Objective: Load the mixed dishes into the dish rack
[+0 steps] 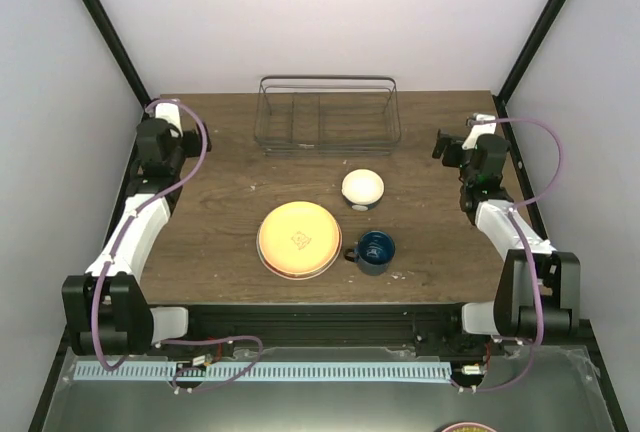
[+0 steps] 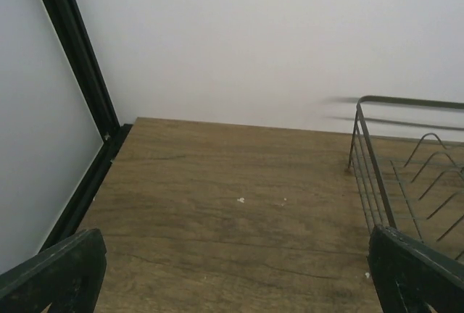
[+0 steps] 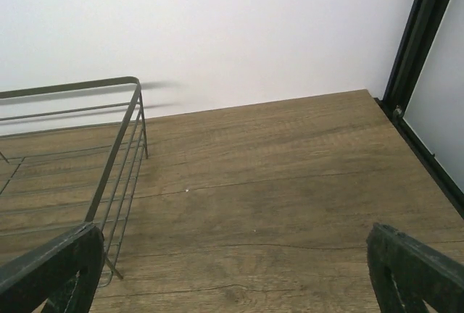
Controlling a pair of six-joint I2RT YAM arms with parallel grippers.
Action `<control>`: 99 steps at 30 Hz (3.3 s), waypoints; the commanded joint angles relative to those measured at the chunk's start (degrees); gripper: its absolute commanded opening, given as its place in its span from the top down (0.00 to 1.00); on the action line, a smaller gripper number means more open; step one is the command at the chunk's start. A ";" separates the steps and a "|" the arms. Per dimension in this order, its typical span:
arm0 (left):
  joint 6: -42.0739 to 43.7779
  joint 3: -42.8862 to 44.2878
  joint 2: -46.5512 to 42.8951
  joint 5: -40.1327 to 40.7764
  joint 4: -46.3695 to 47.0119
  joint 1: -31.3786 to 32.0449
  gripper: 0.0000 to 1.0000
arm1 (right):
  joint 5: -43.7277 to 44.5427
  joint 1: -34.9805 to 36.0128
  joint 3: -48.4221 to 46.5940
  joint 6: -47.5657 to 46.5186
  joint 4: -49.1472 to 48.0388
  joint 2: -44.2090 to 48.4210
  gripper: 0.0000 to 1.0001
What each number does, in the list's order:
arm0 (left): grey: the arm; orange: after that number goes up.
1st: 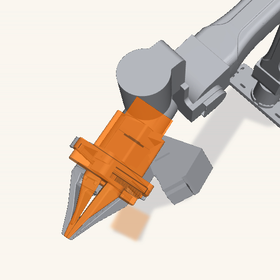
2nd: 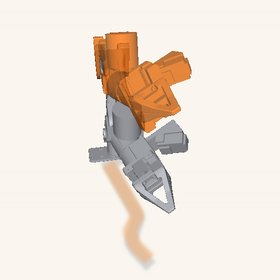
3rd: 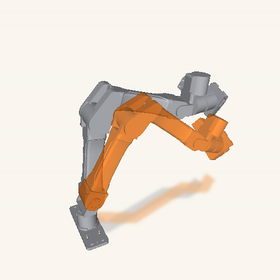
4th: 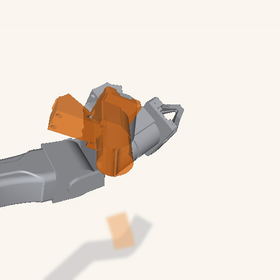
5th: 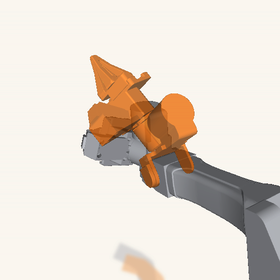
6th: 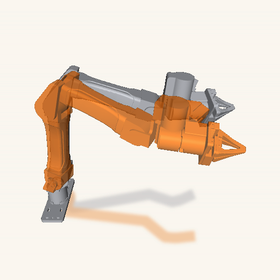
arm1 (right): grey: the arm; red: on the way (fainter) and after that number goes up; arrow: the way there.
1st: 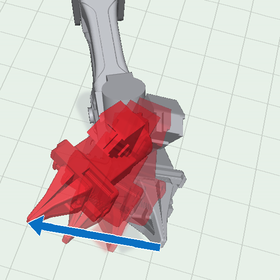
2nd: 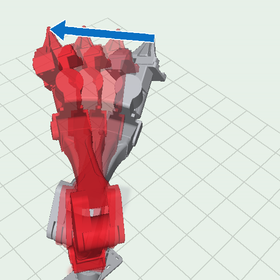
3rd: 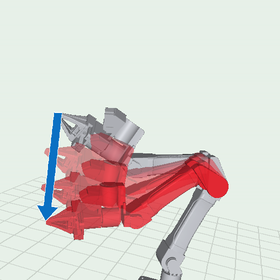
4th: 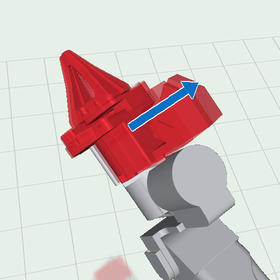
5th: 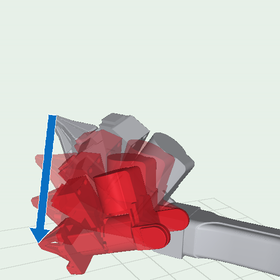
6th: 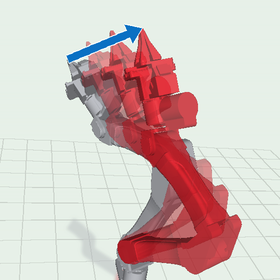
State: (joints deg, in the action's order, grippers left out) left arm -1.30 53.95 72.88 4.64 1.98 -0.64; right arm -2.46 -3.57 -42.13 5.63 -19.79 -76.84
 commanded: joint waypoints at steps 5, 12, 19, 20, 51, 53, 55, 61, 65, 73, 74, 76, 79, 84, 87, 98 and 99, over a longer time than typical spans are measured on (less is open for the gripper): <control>-2.94 -1.89 -0.03 -1.45 1.55 0.44 0.00 | 3.45 5.16 -6.66 0.29 14.74 1.32 0.00; 0.74 0.28 3.36 -12.95 -0.45 1.11 0.00 | 3.08 12.62 -19.49 4.72 33.07 -2.93 0.01; -2.68 7.52 7.20 -10.73 -11.61 1.26 0.00 | 0.41 17.31 -25.19 5.49 40.77 -9.64 0.12; -2.95 8.04 7.33 -11.00 -12.74 1.28 0.00 | 0.31 17.74 -25.72 6.61 42.13 -10.48 0.12; -6.56 7.79 8.24 -8.84 -18.30 1.35 0.00 | 1.88 27.30 -18.39 8.84 37.70 -24.95 0.88; -6.52 7.70 8.29 -8.86 -18.49 1.35 0.00 | 2.71 27.31 -18.66 8.70 38.55 -24.15 0.98; -6.58 7.71 8.26 -8.95 -18.60 1.30 0.00 | 4.45 27.30 -18.84 8.86 39.97 -22.88 0.99; -6.85 8.70 8.49 -8.43 -19.01 1.35 0.00 | 16.44 27.16 -20.41 12.73 49.38 -17.45 0.99; -7.82 10.76 9.53 -6.80 -20.13 1.34 0.00 | 22.05 24.12 -20.85 17.73 55.54 -13.16 0.99; -8.25 18.59 15.31 -9.74 -25.27 1.35 0.00 | 20.34 11.88 -17.49 21.19 57.21 -11.16 0.99; -8.10 19.98 16.53 -9.74 -26.14 1.35 0.00 | 18.94 10.07 -16.67 21.19 56.30 -11.14 0.99; -7.68 22.70 18.86 -9.68 -27.76 1.35 0.00 | 16.44 6.48 -14.93 20.80 53.73 -11.03 0.99; -6.98 26.71 22.21 -9.32 -29.23 1.48 0.00 | 14.27 3.07 -13.73 19.58 50.36 -11.73 0.99; -5.61 33.82 28.68 -9.47 -32.42 2.14 0.00 | 12.93 0.12 -14.58 17.87 47.60 -15.52 0.99; -4.25 38.74 33.44 -9.65 -34.46 3.26 0.00 | 11.46 -1.00 -14.60 17.28 45.27 -17.72 0.97; -3.17 49.69 43.24 -11.82 -37.22 7.13 0.00 | 10.42 -1.08 -17.10 17.19 47.56 -19.63 0.24; -3.15 50.40 43.91 -11.97 -37.22 7.48 0.00 | 10.79 -1.08 -17.48 17.11 48.31 -18.90 0.19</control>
State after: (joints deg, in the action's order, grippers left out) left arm -5.50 100.62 115.09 -6.11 -33.82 5.50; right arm 7.90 -4.19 -56.47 22.76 26.89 -97.91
